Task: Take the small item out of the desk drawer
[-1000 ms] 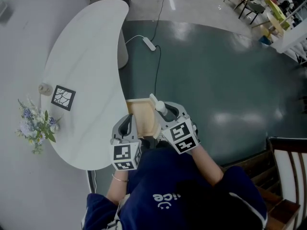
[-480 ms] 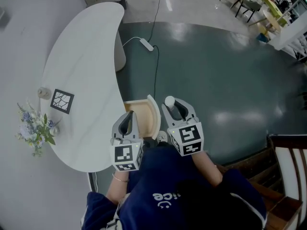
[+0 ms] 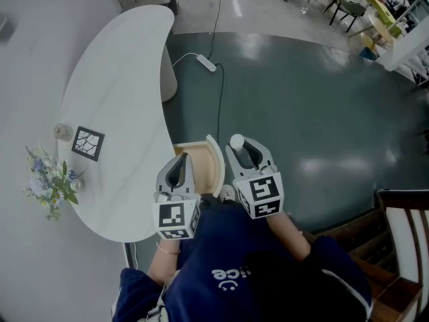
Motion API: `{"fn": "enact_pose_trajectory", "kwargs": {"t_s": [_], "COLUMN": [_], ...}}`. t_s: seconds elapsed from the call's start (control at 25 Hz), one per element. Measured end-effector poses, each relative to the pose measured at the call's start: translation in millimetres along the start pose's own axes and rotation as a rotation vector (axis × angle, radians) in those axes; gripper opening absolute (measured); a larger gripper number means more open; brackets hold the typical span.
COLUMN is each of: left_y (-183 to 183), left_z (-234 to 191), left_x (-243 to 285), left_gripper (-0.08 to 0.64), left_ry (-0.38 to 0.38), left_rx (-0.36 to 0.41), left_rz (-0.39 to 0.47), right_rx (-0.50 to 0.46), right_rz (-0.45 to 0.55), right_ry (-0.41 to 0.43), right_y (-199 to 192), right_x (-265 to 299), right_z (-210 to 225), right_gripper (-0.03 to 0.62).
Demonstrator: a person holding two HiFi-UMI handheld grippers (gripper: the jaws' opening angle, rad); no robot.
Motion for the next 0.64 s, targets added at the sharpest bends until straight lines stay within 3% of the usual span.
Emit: {"fn": "enact_pose_trajectory", "kwargs": {"t_s": [0.64], "left_y": [7], "left_z": [8], "left_x": [10], "left_gripper": [0.003], "left_ry": [-0.021], "left_rx": [0.034], "left_rz": [0.014], "right_rx": [-0.054], "right_rz": [0.033], "right_ry": [0.010], "right_y": [13], "right_x": [4], "right_z": [0], "right_gripper": [0.138]}}
Point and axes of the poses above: the fingertips, and each gripper's own axes: x forward along the fingers, z to its right, y out of its top, the point moved 5 cm from there along -x, backward along the fingers, and after that the axes turned 2 degrees about -x, right-handed, at the moved point
